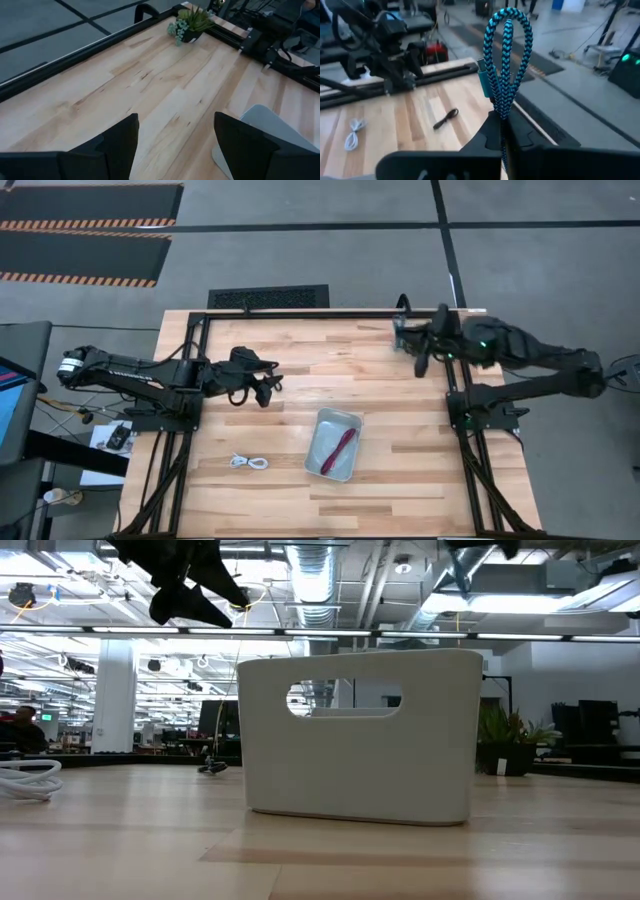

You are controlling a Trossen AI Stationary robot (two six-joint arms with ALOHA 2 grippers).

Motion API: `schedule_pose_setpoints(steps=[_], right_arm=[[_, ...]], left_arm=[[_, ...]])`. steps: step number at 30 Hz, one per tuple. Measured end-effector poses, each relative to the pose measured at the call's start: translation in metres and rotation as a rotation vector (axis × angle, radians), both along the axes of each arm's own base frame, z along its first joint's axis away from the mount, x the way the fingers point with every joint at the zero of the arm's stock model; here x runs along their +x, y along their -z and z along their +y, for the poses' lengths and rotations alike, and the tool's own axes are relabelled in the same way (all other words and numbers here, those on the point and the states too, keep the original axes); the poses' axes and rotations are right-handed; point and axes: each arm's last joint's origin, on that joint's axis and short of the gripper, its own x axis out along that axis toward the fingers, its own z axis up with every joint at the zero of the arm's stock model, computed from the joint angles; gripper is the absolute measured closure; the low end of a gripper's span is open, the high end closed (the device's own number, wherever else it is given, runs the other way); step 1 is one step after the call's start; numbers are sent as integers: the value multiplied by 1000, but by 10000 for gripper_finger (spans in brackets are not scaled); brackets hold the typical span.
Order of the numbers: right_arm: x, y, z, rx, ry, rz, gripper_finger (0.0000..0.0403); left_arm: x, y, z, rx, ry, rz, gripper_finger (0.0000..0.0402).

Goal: Pick and place USB-C Cables
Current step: Put the blue charger cable into the gray bin

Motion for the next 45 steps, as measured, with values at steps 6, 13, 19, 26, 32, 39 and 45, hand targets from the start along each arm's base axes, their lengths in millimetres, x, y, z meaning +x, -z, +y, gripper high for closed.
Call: schedule_pose_setpoints(steps=[6,13,19,26,32,39,45], right_arm=[[-27,24,13,29,39,-111,395],[-39,46,17,30,79,-170,395],[-31,42,18,32,65,-224,395],[1,44,19,-10,40,-216,394],[40,46,21,8,-91,-283,394],[87,52,22,19,-194,-282,394],[129,54,26,29,-291,-285,394]], left_arm=[[0,0,0,3,2,0,157],[1,-2,0,12,9,-20,157],[7,-11,-1,38,64,-107,157],[13,-32,0,134,131,-282,157],[14,-34,0,147,128,-299,157],[14,-34,0,148,127,-299,157],[14,-34,0,148,127,-303,157]])
